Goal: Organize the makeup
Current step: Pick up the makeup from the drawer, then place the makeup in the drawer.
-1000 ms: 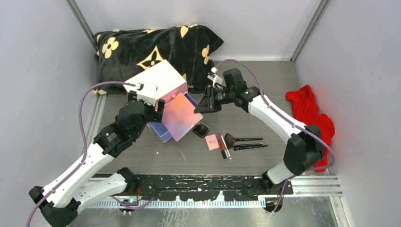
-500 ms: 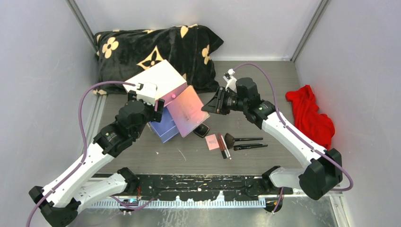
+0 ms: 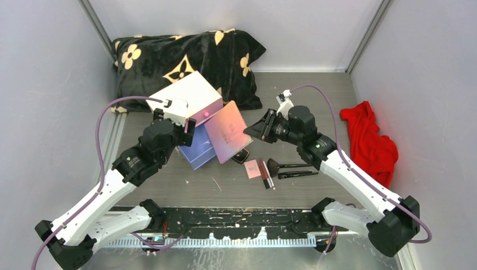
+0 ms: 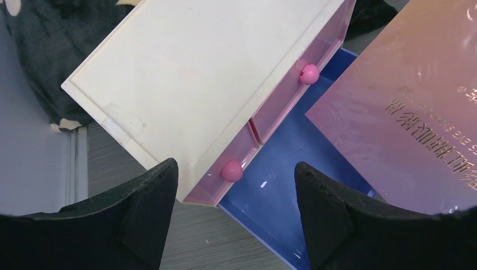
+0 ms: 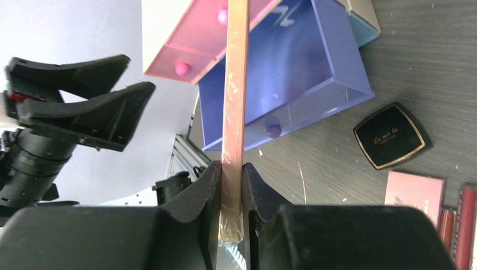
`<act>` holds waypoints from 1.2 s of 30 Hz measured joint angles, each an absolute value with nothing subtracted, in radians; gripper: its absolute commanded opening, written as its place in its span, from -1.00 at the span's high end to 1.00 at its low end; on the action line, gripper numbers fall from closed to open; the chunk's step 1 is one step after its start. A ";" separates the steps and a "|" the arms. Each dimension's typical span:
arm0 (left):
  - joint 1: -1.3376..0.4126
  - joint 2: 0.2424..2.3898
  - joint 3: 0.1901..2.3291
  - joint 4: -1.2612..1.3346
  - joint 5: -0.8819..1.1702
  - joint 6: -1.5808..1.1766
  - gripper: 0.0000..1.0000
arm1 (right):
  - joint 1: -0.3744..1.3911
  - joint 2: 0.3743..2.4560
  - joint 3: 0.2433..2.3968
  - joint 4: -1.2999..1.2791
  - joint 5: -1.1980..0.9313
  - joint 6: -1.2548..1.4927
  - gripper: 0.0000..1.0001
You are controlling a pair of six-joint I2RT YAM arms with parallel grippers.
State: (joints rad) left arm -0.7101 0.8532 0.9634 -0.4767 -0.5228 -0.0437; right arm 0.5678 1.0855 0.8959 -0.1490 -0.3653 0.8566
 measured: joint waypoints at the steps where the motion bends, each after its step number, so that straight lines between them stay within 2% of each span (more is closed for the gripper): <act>1: -0.710 0.853 0.963 -0.480 -0.523 -0.044 -0.51 | 0.580 1.069 0.892 -0.142 -0.342 0.859 0.98; 16: -0.710 0.778 0.983 -0.550 -0.523 -0.044 -0.49 | 0.783 0.921 0.739 0.057 0.027 0.927 0.98; 28: -0.710 0.797 0.997 -0.575 -0.504 -0.047 -0.43 | 0.838 0.727 0.651 0.073 0.254 0.983 0.98; 36: -0.710 0.794 0.997 -0.585 -0.486 -0.053 -0.42 | 0.927 0.838 0.507 0.240 0.391 1.037 0.98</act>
State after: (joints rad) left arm -0.7101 0.7944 0.9966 -0.5850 -0.4862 -0.0528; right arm 0.9272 0.8383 0.5068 0.2398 0.3912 1.0367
